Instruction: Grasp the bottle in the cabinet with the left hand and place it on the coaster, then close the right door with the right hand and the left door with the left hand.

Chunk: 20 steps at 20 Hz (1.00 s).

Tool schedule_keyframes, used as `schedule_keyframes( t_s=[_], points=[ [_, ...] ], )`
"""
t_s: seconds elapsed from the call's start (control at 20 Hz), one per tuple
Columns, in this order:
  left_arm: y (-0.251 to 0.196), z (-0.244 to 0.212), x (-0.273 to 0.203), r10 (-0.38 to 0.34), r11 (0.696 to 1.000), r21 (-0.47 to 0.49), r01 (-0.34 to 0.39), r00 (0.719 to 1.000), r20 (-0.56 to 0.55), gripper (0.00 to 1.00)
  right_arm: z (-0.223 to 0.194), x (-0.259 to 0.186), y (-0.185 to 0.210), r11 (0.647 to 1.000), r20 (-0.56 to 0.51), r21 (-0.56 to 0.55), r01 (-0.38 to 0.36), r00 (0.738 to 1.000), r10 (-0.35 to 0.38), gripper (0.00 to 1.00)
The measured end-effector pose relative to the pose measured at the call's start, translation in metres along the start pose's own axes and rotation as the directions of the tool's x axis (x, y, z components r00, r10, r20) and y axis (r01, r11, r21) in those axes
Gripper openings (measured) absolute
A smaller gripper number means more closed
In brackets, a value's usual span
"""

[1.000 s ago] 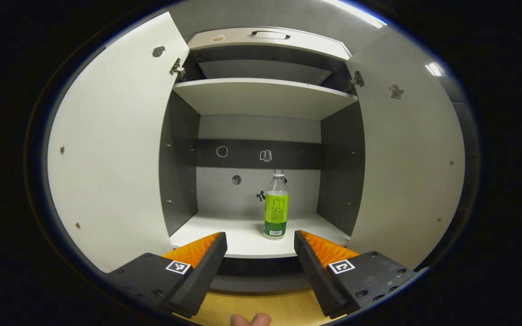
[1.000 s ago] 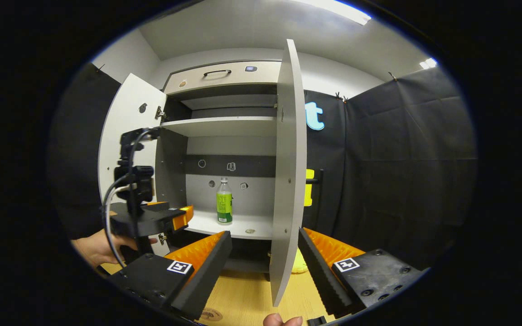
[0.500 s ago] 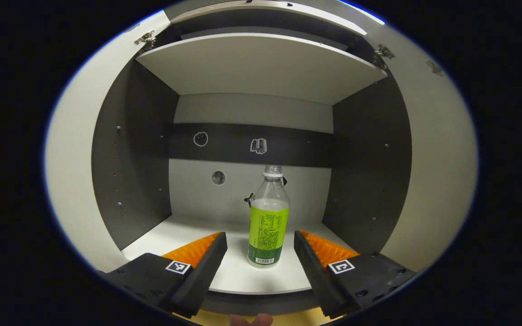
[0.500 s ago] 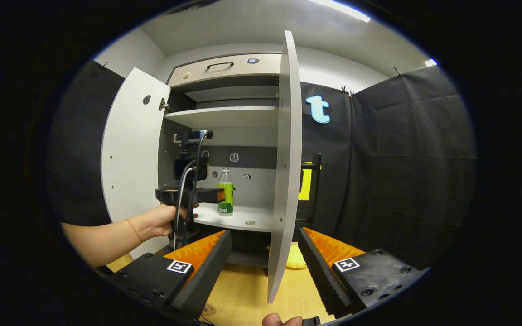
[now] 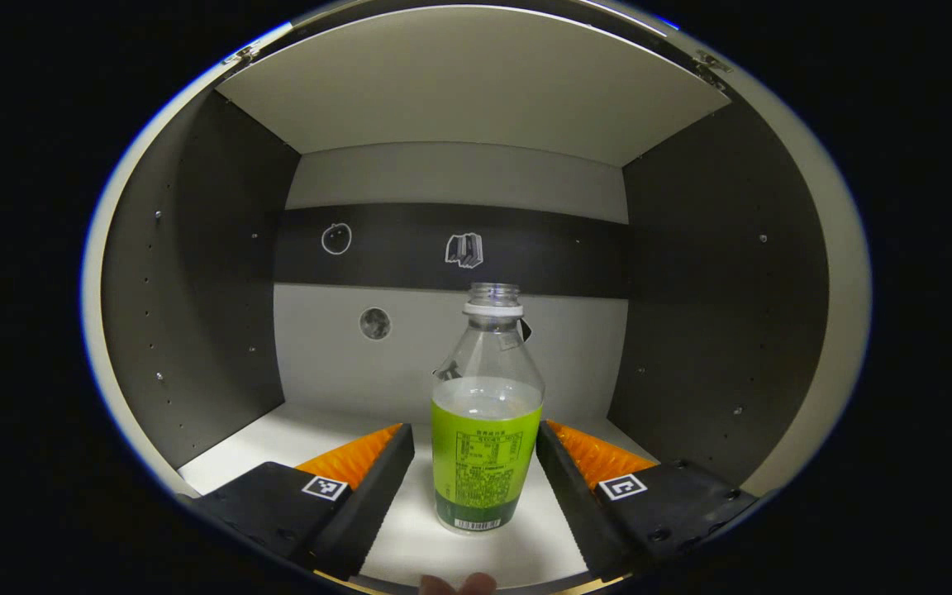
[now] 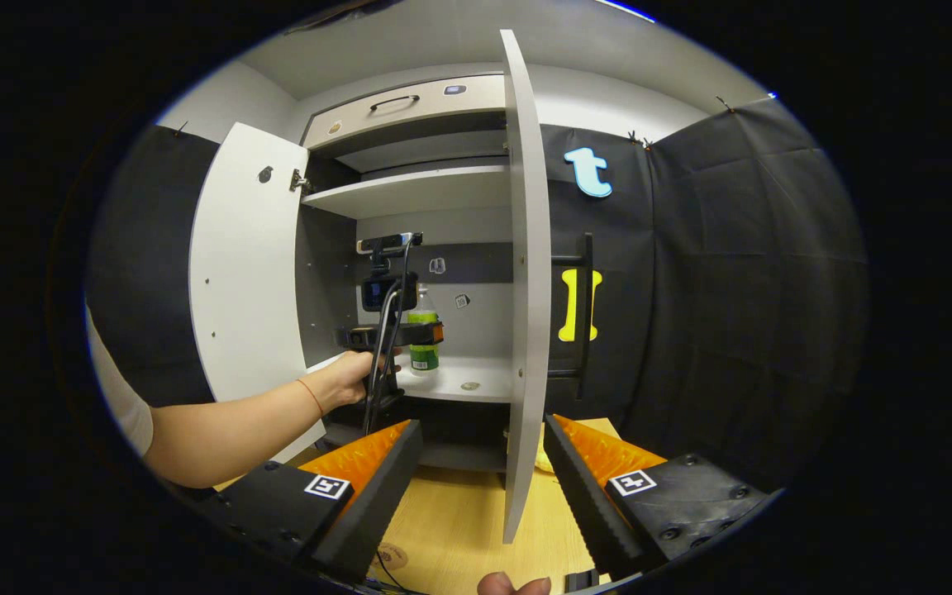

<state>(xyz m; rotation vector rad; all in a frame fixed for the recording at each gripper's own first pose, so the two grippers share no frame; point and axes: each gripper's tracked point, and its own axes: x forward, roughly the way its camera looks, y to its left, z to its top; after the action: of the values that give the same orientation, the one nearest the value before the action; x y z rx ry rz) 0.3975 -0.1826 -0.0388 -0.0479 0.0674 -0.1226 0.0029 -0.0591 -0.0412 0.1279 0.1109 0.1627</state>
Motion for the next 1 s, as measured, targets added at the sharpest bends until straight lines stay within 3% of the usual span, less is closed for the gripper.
schedule_keyframes(
  t_s=[0.15,0.2,0.25,0.45,0.75,1.0],
  points=[
    [-0.003,-0.001,0.011,-0.008,1.000,0.008,0.008,1.000,-0.003,0.94,-0.003,0.003,-0.011,1.000,-0.012,0.008,0.015,1.000,-0.015,0.98],
    [-0.004,0.000,0.010,-0.012,1.000,0.006,0.012,1.000,0.000,0.90,-0.003,0.003,-0.015,1.000,-0.013,0.011,0.022,1.000,-0.022,0.98],
    [-0.006,-0.001,0.009,-0.028,1.000,0.004,0.029,1.000,-0.003,0.79,-0.003,0.004,-0.018,1.000,-0.013,0.014,0.028,1.000,-0.028,0.98],
    [-0.002,0.013,-0.014,-0.047,0.999,0.017,0.047,0.999,0.023,0.77,0.000,0.001,-0.021,0.999,-0.007,0.025,0.040,0.999,-0.040,0.98],
    [0.006,0.029,-0.098,-0.082,0.996,0.026,0.080,0.994,0.066,0.77,0.011,-0.005,-0.008,0.999,0.026,0.043,0.032,0.999,-0.033,0.98],
    [0.012,0.005,-0.184,-0.114,0.993,0.047,0.111,0.991,0.067,0.77,0.020,-0.014,0.004,0.999,0.065,0.017,0.033,0.997,-0.034,0.98]
  ],
)
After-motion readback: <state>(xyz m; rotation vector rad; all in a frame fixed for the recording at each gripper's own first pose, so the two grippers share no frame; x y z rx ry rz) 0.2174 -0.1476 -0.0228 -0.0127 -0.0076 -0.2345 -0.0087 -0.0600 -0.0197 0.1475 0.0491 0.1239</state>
